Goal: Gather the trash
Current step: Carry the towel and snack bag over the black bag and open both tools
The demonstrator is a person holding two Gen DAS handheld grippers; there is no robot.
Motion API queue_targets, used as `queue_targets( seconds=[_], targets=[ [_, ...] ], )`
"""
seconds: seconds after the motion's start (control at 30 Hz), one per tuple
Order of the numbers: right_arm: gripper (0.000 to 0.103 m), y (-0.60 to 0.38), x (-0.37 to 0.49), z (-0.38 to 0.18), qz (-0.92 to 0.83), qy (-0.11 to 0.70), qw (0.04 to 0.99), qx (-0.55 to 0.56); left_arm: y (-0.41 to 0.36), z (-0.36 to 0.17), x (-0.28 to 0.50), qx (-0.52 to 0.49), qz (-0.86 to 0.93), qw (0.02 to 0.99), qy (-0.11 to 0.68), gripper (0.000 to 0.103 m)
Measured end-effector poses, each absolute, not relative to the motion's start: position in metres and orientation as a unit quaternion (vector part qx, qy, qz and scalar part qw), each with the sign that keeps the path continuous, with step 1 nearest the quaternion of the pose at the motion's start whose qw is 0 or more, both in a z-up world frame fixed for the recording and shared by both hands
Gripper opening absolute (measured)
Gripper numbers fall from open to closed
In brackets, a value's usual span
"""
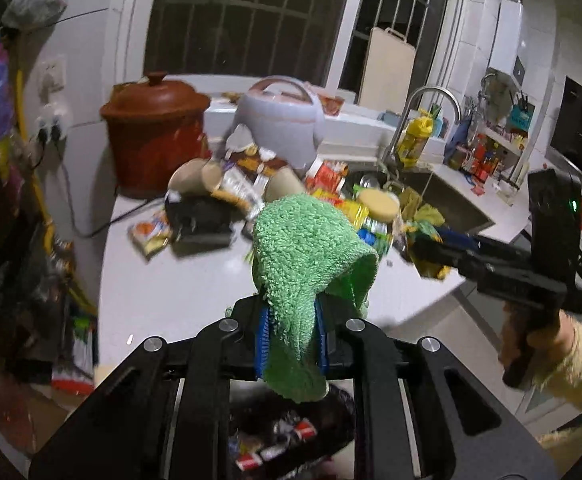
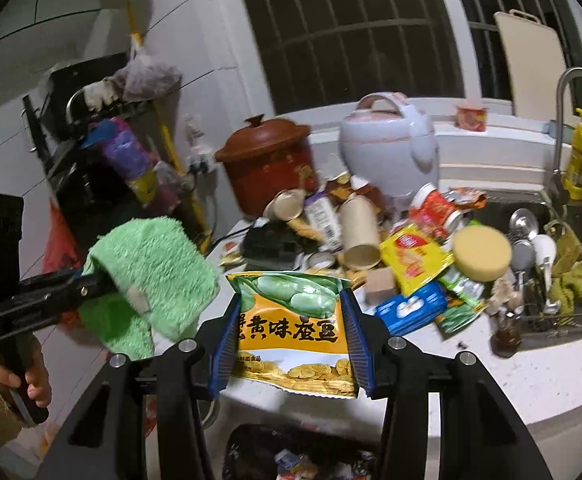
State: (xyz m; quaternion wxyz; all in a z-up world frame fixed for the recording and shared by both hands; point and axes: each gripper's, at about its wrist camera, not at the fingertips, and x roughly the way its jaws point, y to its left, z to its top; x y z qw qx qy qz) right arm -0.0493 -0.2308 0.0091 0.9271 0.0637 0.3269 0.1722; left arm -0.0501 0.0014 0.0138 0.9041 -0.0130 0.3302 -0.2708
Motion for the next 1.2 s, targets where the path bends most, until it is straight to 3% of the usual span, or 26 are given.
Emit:
queue_targets(
  seconds=[0.23,0.5,0.97,1.0,1.03,1.07,1.1,1.13,1.2],
  targets=[
    [0.048,-0.198,-0.062,-0.018,0.215,0.377,0.900,0.039,0.020,-0.023,-0.091,-0.014,-0.269,0.879,0.394,0.017],
    [0.048,-0.167,-0.089,-0.085,0.244,0.473,0.847,0.000,0.033,-0.136,-0.111,-0.016,-0.249,0.823,0.510,0.017],
    [0.048,-0.151,-0.088,-0.343,0.178,0.632,0.754,-0.032,0.022,-0.393,-0.078,-0.019,-0.186,0.739,0.648,0.018],
    [0.049,-0.152,-0.086,-0.357,0.174,0.637,0.750,-0.032,0.020,-0.404,-0.075,-0.015,-0.184,0.734,0.653,0.020],
    [0.050,-0.152,-0.082,-0.375,0.163,0.644,0.747,-0.037,0.017,-0.424,-0.071,-0.005,-0.177,0.726,0.664,0.029],
    [0.062,-0.153,-0.078,-0.387,0.154,0.649,0.744,-0.040,0.015,-0.438,-0.068,0.003,-0.170,0.720,0.673,0.034],
    [0.073,-0.155,-0.074,-0.404,0.139,0.653,0.744,-0.040,0.012,-0.447,-0.065,0.006,-0.164,0.716,0.679,0.047],
    [0.074,-0.156,-0.070,-0.412,0.130,0.655,0.743,-0.041,0.012,-0.455,-0.063,0.009,-0.157,0.713,0.683,0.060],
    [0.074,-0.160,-0.065,-0.436,0.116,0.668,0.734,-0.038,0.014,-0.474,-0.060,0.012,-0.146,0.707,0.692,0.063]
  ],
)
